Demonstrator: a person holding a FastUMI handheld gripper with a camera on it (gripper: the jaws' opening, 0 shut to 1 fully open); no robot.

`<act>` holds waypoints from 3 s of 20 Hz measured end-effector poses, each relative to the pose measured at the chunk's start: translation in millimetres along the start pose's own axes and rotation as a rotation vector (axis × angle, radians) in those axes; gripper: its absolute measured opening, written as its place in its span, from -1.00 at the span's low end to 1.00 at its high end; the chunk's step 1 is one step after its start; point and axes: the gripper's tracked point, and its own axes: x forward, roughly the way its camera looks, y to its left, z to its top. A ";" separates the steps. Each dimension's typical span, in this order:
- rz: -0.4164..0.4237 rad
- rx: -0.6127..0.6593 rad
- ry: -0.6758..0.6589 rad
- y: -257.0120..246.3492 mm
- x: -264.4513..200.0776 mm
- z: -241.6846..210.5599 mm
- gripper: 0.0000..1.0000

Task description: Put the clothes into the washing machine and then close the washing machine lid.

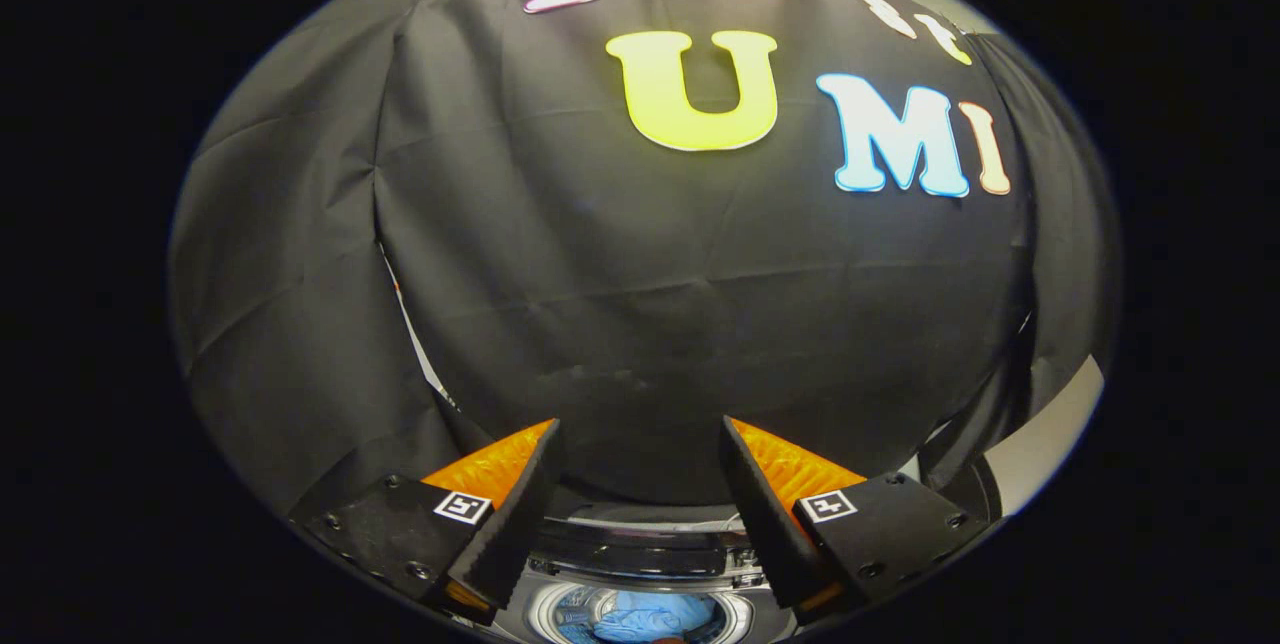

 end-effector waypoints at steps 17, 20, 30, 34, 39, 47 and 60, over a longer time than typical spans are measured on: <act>0.012 -0.008 0.118 14.7 34.9 -41.5 0.92; 0.001 -0.028 0.118 14.5 35.8 -40.8 0.92; -0.008 -0.058 0.138 15.2 34.2 -50.2 0.93; -0.002 -0.061 0.153 16.2 28.8 -54.2 0.93; 0.000 -0.061 0.143 15.9 22.4 -56.5 0.93; -0.001 -0.062 0.144 18.1 13.4 -64.4 0.93; 0.000 -0.062 0.126 22.0 -25.1 -94.4 0.93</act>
